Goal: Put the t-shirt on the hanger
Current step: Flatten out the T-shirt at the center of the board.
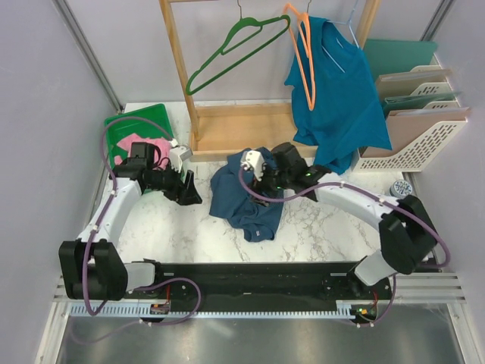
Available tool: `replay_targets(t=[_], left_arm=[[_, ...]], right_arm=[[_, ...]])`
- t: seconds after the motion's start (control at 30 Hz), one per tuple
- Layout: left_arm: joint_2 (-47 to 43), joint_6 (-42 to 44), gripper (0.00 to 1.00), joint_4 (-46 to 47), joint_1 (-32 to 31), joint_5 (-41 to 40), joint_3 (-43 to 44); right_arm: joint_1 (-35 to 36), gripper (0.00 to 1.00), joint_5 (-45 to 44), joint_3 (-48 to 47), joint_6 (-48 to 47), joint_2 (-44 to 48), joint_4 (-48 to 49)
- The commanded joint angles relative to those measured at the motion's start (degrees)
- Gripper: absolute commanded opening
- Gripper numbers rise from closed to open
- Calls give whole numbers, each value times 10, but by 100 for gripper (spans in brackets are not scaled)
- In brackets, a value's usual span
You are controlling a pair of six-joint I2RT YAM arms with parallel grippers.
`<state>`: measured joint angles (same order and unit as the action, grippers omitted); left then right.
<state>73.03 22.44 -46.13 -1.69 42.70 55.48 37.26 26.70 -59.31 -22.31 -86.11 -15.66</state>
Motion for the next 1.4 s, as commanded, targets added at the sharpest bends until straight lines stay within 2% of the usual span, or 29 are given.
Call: replay_targets(t=[0.0,0.13,0.3,0.33,0.37,0.43,0.47,0.57,0.67,0.7,0.8,0.97,1.17,1.27,1.37], left_arm=[[-40,-24,81,14,-2,30,-11],[-47,-15,81,15,-2,9,-11],[-54,-3,81,14,-2,5,-4],[-53,2,81,15,-2,5,-1],[-47,4,81,16,-2,8,0],[-41,14,79,14,-8,9,3],[-38,20,79,14,-13,3,3],[-44,67,76,11,-60,-31,-3],[-50,119,75,16,-124,-63,-13],[-49,144,75,21,-138,-67,-14],[-29,198,75,48,-196,-95,-22],[23,285,74,102,-271,-97,-37],[90,401,67,154,-333,-70,-63],[130,444,67,219,-367,-130,-86],[190,445,70,228,-369,-178,-58]], right_arm=[[50,67,-92,-66,120,-63,63],[68,64,-135,-90,133,-115,62],[70,56,-197,-95,128,-122,36],[70,51,-201,-93,126,-119,34],[70,36,-205,-88,124,-115,32],[70,17,-210,-85,122,-99,20],[70,0,-213,-82,122,-90,16],[61,0,-220,-73,129,-32,-5],[-5,0,-186,-31,179,69,-27],[-46,0,-182,-15,181,118,-38],[-102,0,-217,46,139,185,-101],[-145,0,-260,109,43,227,-197],[-189,0,-260,97,-26,218,-247],[-194,0,-284,85,-78,191,-270],[-201,0,-281,84,-111,200,-272]])
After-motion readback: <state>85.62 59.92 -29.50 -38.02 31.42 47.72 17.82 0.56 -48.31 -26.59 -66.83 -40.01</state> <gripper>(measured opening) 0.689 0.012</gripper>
